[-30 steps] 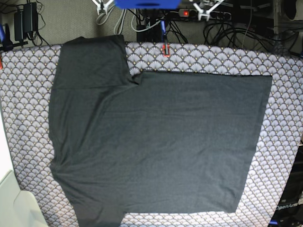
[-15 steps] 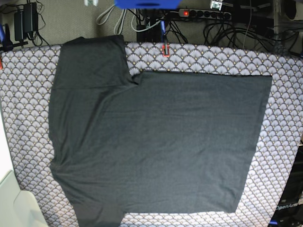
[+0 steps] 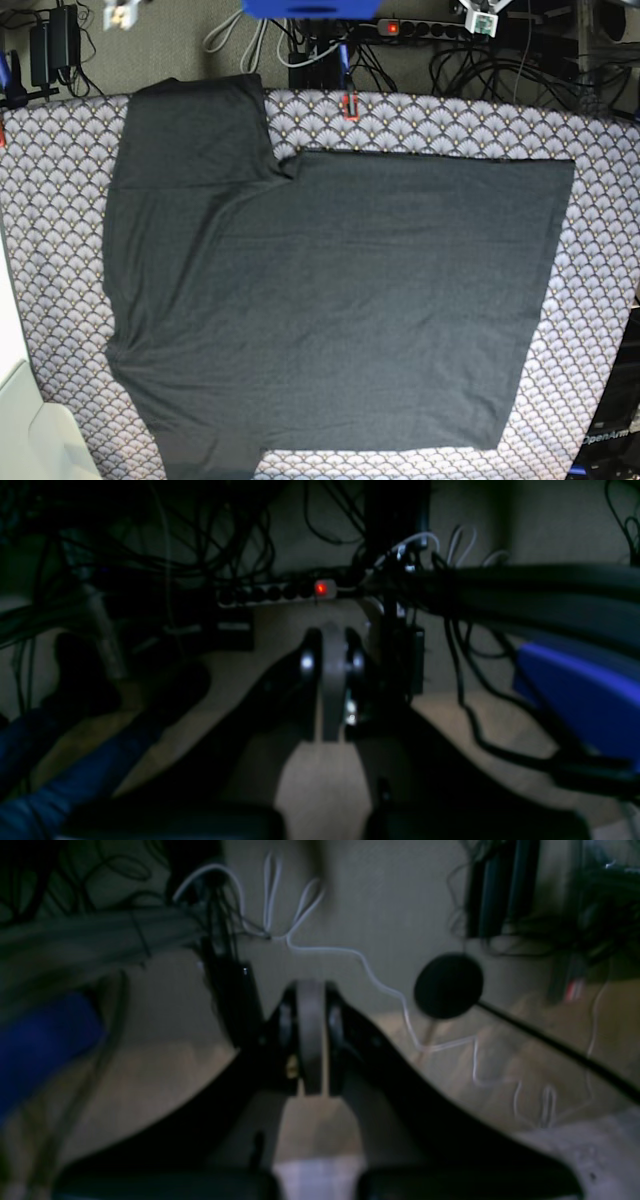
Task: Fold the T-shirt properly
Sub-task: 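Move the right gripper down to the shirt's shoulder corner and grasp it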
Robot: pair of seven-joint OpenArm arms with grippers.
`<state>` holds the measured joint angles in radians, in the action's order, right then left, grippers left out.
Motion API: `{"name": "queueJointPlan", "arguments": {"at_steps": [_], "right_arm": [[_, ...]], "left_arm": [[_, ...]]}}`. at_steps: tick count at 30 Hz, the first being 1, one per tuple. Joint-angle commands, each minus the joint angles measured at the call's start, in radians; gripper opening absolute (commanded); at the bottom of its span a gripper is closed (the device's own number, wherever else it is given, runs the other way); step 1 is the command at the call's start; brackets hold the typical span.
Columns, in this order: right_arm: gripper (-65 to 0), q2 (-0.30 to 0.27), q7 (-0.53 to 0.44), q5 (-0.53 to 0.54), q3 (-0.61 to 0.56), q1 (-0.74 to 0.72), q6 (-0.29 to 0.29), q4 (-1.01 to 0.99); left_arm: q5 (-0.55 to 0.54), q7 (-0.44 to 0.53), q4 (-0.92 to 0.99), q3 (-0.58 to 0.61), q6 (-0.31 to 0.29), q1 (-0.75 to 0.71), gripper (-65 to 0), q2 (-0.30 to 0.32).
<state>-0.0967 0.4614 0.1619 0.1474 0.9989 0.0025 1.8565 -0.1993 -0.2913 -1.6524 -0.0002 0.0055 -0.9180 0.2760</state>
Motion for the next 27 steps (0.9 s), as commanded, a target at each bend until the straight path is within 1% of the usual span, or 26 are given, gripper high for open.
{"name": "queueJointPlan", "arguments": {"at_steps": [1, 4, 8, 9, 11, 13, 15, 16, 19, 21, 23, 25, 27], "right_arm": [[-65.0, -0.004, 0.004, 0.006, 0.019, 0.024, 0.004, 0.052], [-65.0, -0.004, 0.067, 0.006, 0.059, 0.018, 0.004, 0.136], [-65.0, -0.004, 0.089, 0.006, 0.07, -0.031, 0.004, 0.154], [-65.0, -0.004, 0.09, 0.006, 0.071, -0.041, 0.004, 0.154], [-64.2, -0.002, 0.09, 0.006, 0.07, -0.053, 0.004, 0.154], [-60.5, -0.004, 0.09, 0.006, 0.07, -0.082, 0.004, 0.156], [-54.1, -0.01, 0.102, 0.006, 0.068, -0.105, 0.004, 0.156], [-51.2, -0.01, 0.11, 0.006, 0.068, -0.119, 0.004, 0.159], [-41.4, -0.01, 0.13, 0.006, 0.082, -0.156, 0.004, 0.164], [-37.5, -0.01, 0.132, 0.006, 0.082, -0.185, 0.004, 0.164], [-35.3, -0.013, 0.133, 0.006, 0.082, -0.203, 0.004, 0.164], [-33.7, -0.022, 0.133, 0.006, 0.08, -0.222, 0.004, 0.164], [-32.6, -0.022, 0.133, 0.006, 0.08, -0.237, 0.004, 0.164]], "left_arm": [[0.001, 0.011, -0.044, -0.002, -0.002, -0.023, -64.7, 0.002], [-0.001, 0.01, -0.133, -0.033, 0.0, -0.048, -64.7, -0.005], [0.001, 0.008, -0.226, -0.111, 0.0, -0.062, -64.6, -0.045], [-0.004, -0.007, -0.24, -0.133, 0.0, -0.062, -64.6, -0.05], [-0.007, -0.081, -0.269, -0.172, 0.0, -0.052, -64.5, -0.057], [-0.009, -0.173, -0.296, -0.202, -0.011, -0.028, -64.7, -0.07], [-0.009, -0.256, -0.326, -0.211, -0.011, 0.01, -64.6, -0.07], [-0.009, -0.276, -0.334, -0.209, -0.011, 0.021, -64.7, -0.068], [-0.025, -0.291, -0.346, -0.211, -0.011, 0.04, -64.7, -0.073], [-0.068, -0.299, -0.348, -0.211, -0.011, 0.058, -64.7, -0.068], [-0.113, -0.299, -0.346, -0.211, -0.011, 0.072, -64.7, -0.065], [-0.133, -0.299, -0.346, -0.211, -0.011, 0.075, -64.6, -0.062], [-0.142, -0.299, -0.346, -0.208, -0.011, 0.078, -64.5, -0.039]]}}
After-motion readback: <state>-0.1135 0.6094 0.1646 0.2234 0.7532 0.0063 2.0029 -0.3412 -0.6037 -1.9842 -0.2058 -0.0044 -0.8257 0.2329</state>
